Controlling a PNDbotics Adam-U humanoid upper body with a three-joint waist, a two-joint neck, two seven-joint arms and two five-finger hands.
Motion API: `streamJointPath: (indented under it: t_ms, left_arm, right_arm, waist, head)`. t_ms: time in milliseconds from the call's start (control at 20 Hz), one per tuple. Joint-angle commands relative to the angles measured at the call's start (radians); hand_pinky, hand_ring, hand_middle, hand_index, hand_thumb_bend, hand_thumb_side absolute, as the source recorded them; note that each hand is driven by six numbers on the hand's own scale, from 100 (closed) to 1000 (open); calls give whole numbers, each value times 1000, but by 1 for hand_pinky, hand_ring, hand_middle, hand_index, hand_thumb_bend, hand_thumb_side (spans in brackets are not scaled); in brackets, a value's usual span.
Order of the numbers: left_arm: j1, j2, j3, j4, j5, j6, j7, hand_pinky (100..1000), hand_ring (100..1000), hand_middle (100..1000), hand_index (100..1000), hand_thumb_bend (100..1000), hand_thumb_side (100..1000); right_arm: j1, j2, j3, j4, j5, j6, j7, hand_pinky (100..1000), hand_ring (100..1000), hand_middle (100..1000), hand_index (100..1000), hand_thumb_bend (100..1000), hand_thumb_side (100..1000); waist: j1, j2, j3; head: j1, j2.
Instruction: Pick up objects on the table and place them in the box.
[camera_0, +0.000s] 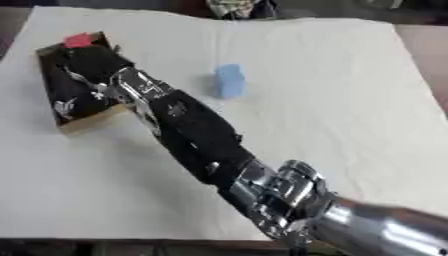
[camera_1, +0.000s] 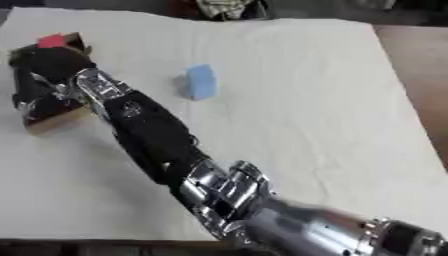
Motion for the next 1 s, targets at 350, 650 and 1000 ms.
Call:
streamJointPath:
  t_ms: [350,650,1000]
  left_arm:
    - [23,31,22,-20,-16,2,-5,591,706,703,852,100,543]
    - [60,49,36,-20,-34,2,-16,592,708,707,854,100,557]
    - [90,62,45,-20,-45,5,-20,592,710,709,856,100,573]
  right_arm:
    - [-99,-122,71,-25,-127,-92,69,890,921,924,993,100,355]
    - [-98,-225,161,0,-222,-187,162,895,927,934,1000,100,529]
    - [-94,-336,142,23,-325,-288,273,897,934,953,1000,100,679]
  waist:
    - [3,-27,-54]
    - [4,-33,-122]
    - [5,-43,-182]
  head:
    - [34,0]
    - [66,5]
    - [87,11]
